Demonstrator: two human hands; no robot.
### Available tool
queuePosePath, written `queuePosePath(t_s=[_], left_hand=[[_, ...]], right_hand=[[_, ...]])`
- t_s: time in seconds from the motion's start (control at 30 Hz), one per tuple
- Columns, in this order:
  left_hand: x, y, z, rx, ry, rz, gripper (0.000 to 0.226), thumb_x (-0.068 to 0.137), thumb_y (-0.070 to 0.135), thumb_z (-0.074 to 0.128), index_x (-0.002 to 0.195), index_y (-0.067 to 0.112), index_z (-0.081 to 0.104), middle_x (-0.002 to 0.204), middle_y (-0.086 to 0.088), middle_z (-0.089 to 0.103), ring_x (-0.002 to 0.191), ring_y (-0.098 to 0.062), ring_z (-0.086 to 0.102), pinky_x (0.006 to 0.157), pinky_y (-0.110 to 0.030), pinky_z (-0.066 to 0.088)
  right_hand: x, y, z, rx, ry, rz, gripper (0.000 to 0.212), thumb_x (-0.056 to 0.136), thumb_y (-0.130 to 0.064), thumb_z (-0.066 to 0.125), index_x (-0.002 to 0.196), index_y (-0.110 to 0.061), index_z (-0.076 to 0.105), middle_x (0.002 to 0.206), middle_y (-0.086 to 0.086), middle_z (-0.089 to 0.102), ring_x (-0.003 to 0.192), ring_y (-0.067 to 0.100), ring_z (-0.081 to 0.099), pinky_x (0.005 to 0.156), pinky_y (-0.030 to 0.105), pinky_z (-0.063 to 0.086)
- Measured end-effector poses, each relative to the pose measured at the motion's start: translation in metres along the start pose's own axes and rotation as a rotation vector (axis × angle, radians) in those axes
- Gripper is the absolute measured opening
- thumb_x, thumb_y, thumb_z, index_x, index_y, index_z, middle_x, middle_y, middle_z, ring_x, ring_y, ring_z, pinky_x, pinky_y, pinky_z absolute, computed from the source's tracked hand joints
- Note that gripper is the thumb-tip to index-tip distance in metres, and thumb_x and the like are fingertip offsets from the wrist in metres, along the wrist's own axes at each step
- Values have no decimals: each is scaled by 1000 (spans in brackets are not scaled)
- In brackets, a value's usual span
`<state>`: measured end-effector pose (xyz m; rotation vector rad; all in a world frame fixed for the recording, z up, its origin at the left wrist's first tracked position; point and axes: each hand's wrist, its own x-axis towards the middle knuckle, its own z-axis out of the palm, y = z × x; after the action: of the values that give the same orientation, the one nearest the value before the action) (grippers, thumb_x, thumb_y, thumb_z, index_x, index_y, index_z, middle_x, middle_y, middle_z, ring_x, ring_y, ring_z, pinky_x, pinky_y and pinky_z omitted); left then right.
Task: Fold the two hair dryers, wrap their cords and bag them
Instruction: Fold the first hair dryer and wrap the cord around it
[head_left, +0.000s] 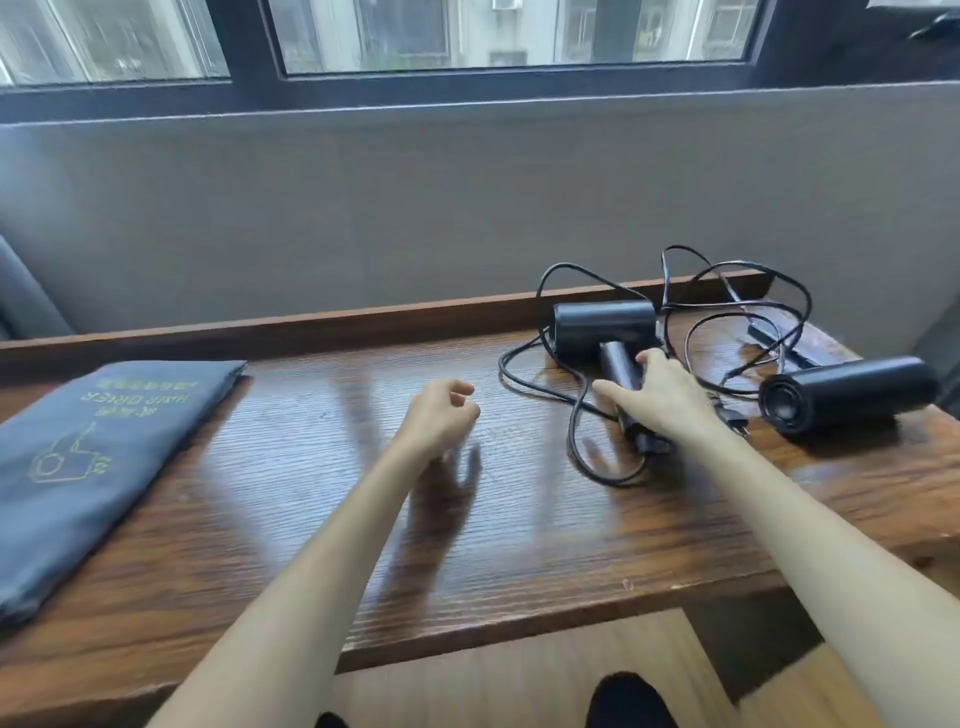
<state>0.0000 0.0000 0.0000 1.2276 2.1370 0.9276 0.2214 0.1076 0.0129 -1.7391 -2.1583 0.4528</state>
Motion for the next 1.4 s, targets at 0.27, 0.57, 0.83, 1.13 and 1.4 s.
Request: queuePosePath(t_s=[0.27,0.57,0.83,1.13,1.4], left_hand=[[2,3,-1,-39,7,-12,34,88,10,54,121,9,62,119,-12,66,113,-23,60,100,-31,45],[4,11,10,-92,-10,-2,37,88,11,54,124,9,59,121,-10,64,113,-22,59,96,-30,46],[-2,7,4,-205,-37,-27,38,85,9,53,123,11,59,115,-8,64,91,-20,63,90,-38,52],[-13,9,5,-559,-124,-89,31,89,-4,49,120,2,53,91,-12,59,82,-24,61,84,-37,57],[-15,-5,-5,-710,-136,-190,42,95,6,50,135,-3,40,107,-22,59,103,-33,64,78,-36,58]], right_hand=[[0,-23,9,-111,-48,44,99,71,-75,59,138,-7,32,142,16,44,135,33,36,104,45,33],[2,-41,21,-22,-61,92,79,75,-32,72,134,-11,24,131,21,49,118,40,52,90,42,42],[-4,-44,19,-46,-35,6,67,77,-17,74,127,-10,31,110,16,59,106,39,57,74,35,39],[-26,-75,27,-102,-107,-119,70,75,-8,73,128,-12,28,98,11,53,102,36,58,70,36,41],[-51,-108,47,-25,-112,-201,66,75,-6,70,127,-15,29,111,17,59,108,40,57,76,38,43]])
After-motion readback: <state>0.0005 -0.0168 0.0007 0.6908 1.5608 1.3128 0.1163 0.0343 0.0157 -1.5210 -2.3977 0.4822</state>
